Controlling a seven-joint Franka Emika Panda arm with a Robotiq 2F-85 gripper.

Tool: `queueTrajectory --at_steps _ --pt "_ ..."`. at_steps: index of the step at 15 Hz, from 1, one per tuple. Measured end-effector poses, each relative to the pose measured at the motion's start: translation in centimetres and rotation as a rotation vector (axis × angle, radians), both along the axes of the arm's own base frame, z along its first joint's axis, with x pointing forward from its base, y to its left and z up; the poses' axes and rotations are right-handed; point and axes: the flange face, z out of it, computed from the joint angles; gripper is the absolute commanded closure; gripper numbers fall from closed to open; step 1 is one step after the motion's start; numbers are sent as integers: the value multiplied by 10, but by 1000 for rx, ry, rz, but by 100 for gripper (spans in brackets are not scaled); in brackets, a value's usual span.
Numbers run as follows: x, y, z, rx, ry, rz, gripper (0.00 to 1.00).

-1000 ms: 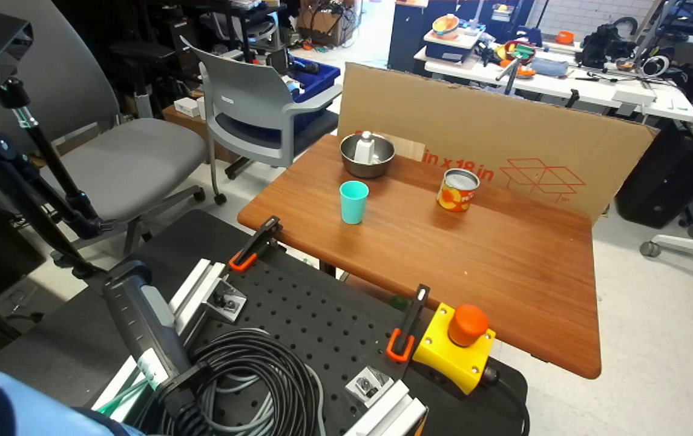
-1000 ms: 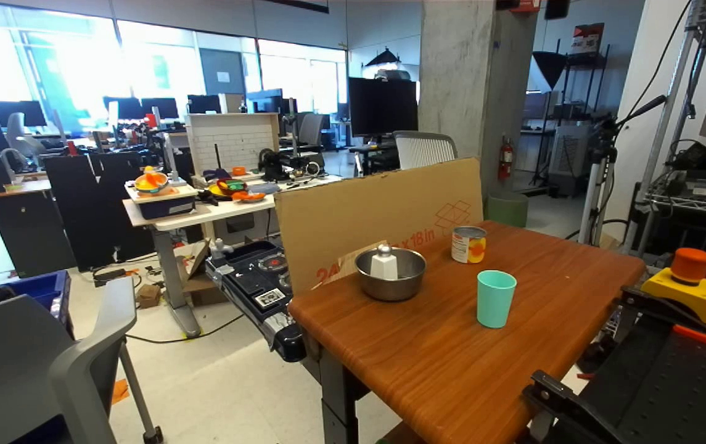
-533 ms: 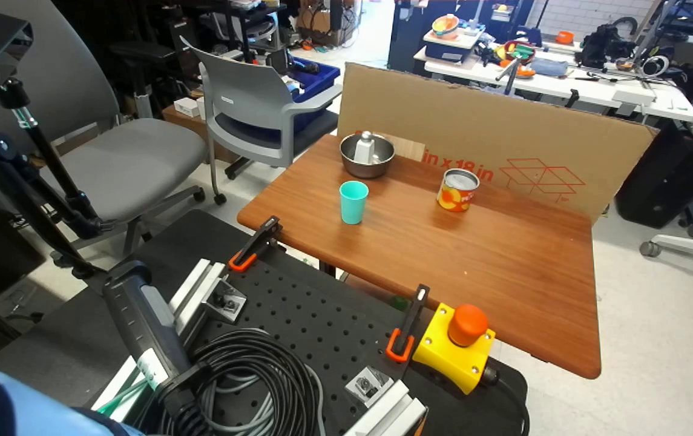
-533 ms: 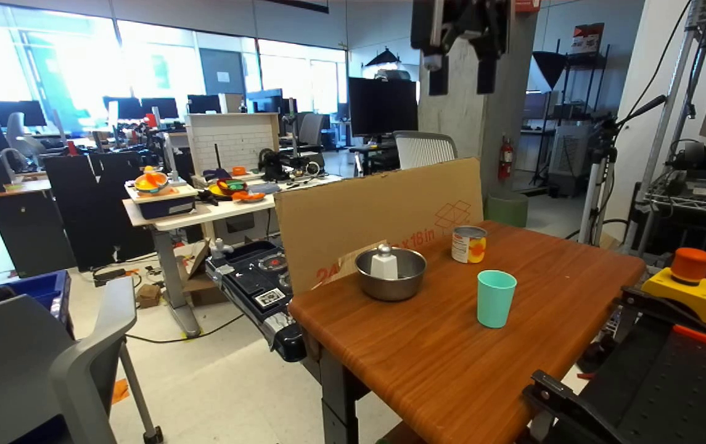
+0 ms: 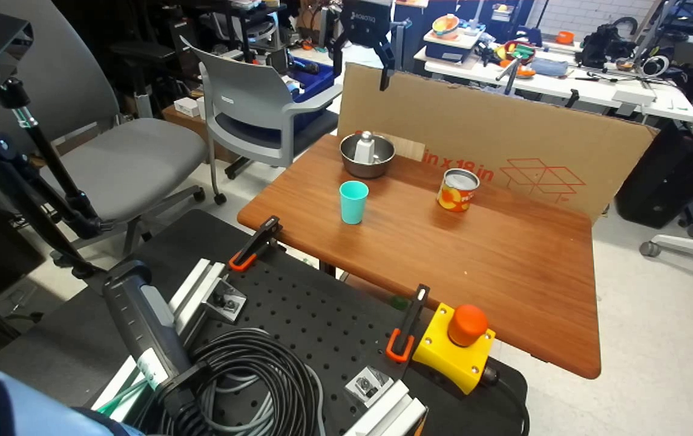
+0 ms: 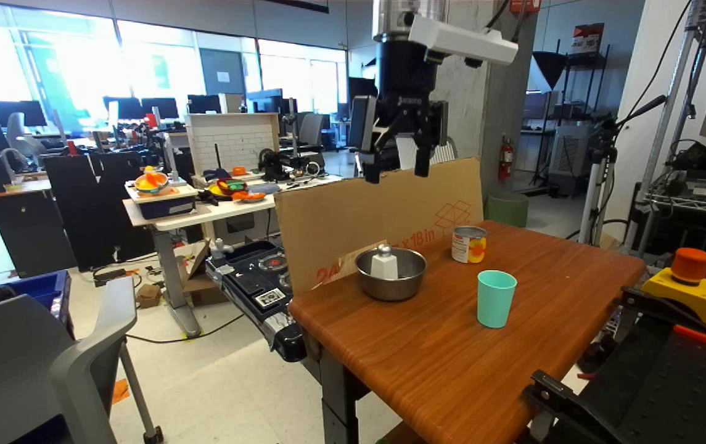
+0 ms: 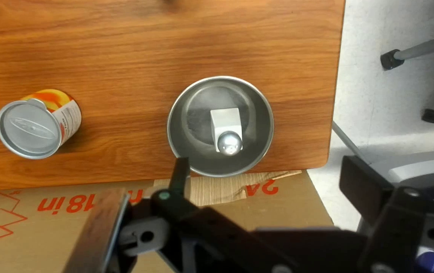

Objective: Remove the shaker from the bowl and put it on the table

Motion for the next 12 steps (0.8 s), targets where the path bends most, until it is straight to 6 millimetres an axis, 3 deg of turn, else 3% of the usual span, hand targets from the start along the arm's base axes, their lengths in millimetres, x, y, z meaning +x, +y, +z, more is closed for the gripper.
queueTrajectory --at_steps 12 --pt "41 -5 -69 -16 59 -53 0"
